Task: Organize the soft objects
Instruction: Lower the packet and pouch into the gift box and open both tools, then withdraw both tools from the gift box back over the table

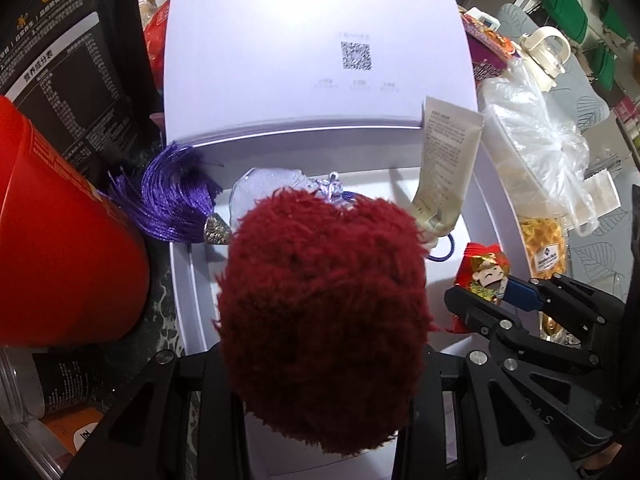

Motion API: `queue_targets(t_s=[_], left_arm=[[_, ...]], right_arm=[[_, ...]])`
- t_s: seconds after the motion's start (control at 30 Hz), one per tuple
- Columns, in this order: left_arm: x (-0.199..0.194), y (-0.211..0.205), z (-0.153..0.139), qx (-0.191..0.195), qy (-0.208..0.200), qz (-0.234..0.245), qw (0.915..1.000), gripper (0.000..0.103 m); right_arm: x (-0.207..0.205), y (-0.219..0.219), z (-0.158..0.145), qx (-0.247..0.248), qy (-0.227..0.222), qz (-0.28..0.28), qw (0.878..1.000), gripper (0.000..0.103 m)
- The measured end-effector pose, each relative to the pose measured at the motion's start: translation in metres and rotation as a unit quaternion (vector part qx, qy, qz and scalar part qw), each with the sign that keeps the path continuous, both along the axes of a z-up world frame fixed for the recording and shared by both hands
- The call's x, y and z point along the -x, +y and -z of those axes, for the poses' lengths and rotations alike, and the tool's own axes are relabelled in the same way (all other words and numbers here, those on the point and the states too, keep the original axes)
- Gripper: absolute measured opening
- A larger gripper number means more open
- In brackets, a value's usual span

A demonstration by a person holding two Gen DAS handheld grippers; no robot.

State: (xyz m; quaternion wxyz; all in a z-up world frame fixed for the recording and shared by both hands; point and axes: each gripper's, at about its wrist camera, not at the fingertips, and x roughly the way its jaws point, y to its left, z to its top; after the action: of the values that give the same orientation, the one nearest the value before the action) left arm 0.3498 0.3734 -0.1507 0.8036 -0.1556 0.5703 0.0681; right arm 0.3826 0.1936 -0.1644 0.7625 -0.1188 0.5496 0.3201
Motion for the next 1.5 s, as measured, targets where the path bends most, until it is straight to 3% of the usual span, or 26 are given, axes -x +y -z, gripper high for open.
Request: queue_targets(t_s=[0.27, 0.33, 0.37, 0.47, 0.63, 1.0, 1.03, 1.1, 1.13, 1.17, 1.5], left_arm=[[-0.003, -0.005, 0.007, -0.017, 0.012, 0.009, 0.9997, 0.034], [-0.005, -0.007, 0.008, -0.021, 0.021, 0.014, 0.9995, 0.034], [-0.005, -0.008, 0.009, -0.021, 0.025, 0.015, 0.9994, 0.034], [-0.01, -0.013, 0.006, -0.024, 0.028, 0.014, 0.9992, 0.037], [-0.012, -0.022, -0.011, -0.066, 0.023, 0.012, 0.9975, 0.038], [-0.003, -0.036, -0.059, -0.093, -0.012, 0.009, 0.9955, 0.039], [-0.002, -0.037, -0.064, -0.093, -0.015, 0.009, 0.9955, 0.042], [0.001, -0.035, -0.071, -0.096, -0.022, 0.008, 0.9951, 0.065], [0.001, -0.036, -0.075, -0.1, -0.024, 0.007, 0.9946, 0.086], [0.0, -0.036, -0.078, -0.105, -0.026, 0.008, 0.9941, 0.093], [0.022, -0.037, -0.127, -0.127, -0.072, 0.012, 0.9892, 0.093]], right_arm=[[-0.005, 0.011, 0.002, 0.01, 0.001, 0.006, 1.0, 0.034], [-0.005, 0.01, 0.0, 0.01, -0.001, 0.011, 1.0, 0.051], [-0.005, 0.008, -0.002, 0.008, -0.001, 0.014, 1.0, 0.053], [-0.005, 0.005, -0.008, 0.002, 0.0, 0.018, 1.0, 0.054], [-0.004, -0.002, -0.025, -0.002, -0.014, 0.027, 1.0, 0.054], [0.011, -0.026, -0.067, -0.014, -0.051, 0.039, 0.998, 0.054], [0.012, -0.029, -0.072, -0.016, -0.055, 0.039, 0.998, 0.054], [0.016, -0.034, -0.081, -0.019, -0.061, 0.039, 0.997, 0.054], [0.019, -0.035, -0.084, -0.019, -0.064, 0.039, 0.997, 0.054], [0.021, -0.036, -0.088, -0.02, -0.067, 0.04, 0.997, 0.054], [0.038, -0.045, -0.129, -0.038, -0.103, 0.046, 0.993, 0.054]])
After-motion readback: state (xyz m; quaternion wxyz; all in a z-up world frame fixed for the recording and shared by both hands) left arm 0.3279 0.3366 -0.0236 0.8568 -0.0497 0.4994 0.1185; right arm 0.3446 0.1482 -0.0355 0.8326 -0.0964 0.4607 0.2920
